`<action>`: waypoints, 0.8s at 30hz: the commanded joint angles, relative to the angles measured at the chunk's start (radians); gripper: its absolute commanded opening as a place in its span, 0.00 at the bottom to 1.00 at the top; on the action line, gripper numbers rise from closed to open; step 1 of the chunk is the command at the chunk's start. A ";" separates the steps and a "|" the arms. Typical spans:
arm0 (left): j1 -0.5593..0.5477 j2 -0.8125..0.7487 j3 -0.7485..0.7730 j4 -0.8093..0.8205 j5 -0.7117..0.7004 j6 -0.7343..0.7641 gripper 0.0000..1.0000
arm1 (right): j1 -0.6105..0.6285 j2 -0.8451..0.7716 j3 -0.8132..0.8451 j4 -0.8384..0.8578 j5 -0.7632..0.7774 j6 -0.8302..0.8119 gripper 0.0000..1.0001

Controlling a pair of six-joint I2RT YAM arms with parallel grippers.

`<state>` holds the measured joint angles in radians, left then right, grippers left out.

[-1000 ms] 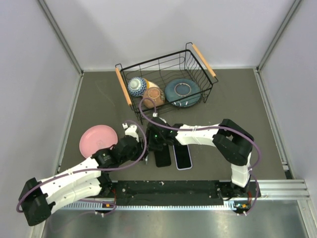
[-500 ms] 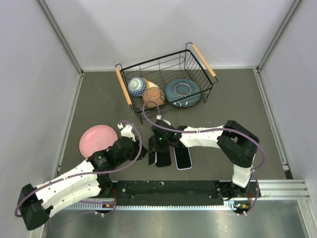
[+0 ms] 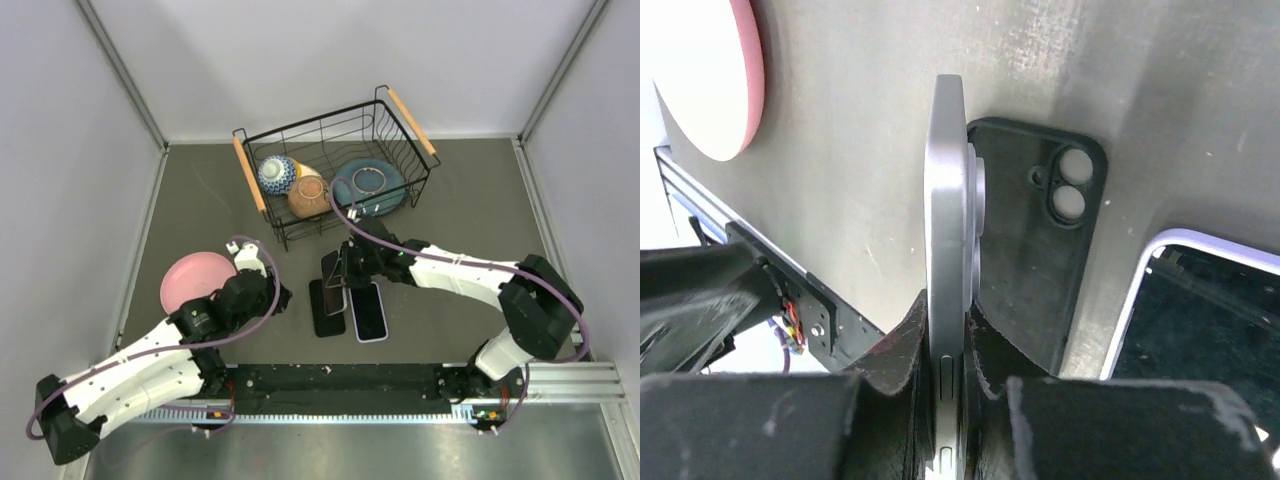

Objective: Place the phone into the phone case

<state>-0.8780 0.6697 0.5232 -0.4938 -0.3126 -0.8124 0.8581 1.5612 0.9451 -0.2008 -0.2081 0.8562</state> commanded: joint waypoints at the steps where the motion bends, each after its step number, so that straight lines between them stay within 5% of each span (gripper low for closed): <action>1: 0.005 0.083 0.021 0.029 -0.005 -0.002 0.30 | -0.034 -0.059 -0.035 0.043 -0.085 -0.065 0.00; 5: 0.008 0.186 0.029 0.081 0.036 -0.007 0.00 | -0.039 -0.017 -0.045 0.093 -0.142 -0.062 0.00; 24: 0.019 0.465 -0.084 0.368 0.155 -0.076 0.00 | -0.039 0.132 -0.131 0.300 -0.232 0.029 0.03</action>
<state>-0.8639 1.1027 0.4442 -0.2314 -0.1936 -0.8684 0.8215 1.6901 0.8215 -0.0113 -0.4049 0.8589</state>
